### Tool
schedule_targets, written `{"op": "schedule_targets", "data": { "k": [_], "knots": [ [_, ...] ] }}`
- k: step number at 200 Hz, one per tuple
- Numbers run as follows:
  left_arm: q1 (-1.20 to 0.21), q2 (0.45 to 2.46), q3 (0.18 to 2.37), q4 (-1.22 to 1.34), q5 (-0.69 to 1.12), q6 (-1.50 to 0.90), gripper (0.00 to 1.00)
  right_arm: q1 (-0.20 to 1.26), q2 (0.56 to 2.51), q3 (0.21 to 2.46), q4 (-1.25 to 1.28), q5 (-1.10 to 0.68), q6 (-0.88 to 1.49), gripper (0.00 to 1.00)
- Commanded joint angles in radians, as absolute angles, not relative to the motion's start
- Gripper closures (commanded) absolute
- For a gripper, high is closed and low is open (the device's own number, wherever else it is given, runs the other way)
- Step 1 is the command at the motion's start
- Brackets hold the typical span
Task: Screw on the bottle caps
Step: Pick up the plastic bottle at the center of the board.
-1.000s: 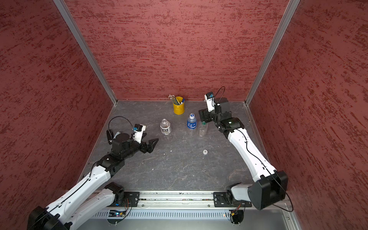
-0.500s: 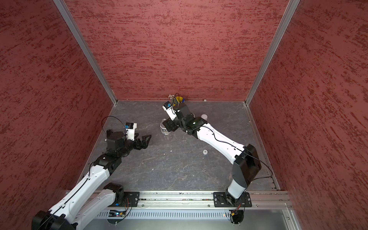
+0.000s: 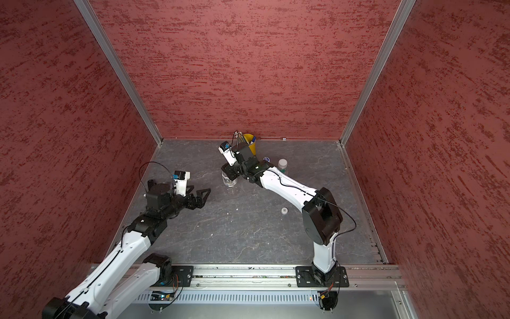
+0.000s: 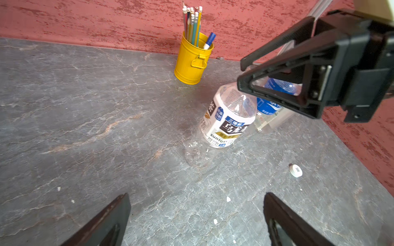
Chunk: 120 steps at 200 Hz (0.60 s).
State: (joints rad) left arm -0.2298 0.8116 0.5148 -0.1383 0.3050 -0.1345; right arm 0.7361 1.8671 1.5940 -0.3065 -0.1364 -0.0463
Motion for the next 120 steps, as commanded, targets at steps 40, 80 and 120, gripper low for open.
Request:
{"op": "schedule_targets", "data": {
  "k": [40, 80, 120],
  "knots": [
    [-0.264, 0.853, 0.509, 0.018, 0.465, -0.035, 0.00, 0.738, 1.846, 1.591, -0.313, -0.172, -0.085, 0.78],
    [-0.322, 0.956, 0.446, 0.249, 0.464, 0.140, 0.00, 0.738, 1.744, 1.544, -0.326, -0.191, -0.076, 0.82],
    [-0.349, 1.141, 0.437, 0.549, 0.476, 0.179, 0.00, 0.739, 1.625, 1.494, -0.374, -0.225, -0.053, 0.83]
  ]
}}
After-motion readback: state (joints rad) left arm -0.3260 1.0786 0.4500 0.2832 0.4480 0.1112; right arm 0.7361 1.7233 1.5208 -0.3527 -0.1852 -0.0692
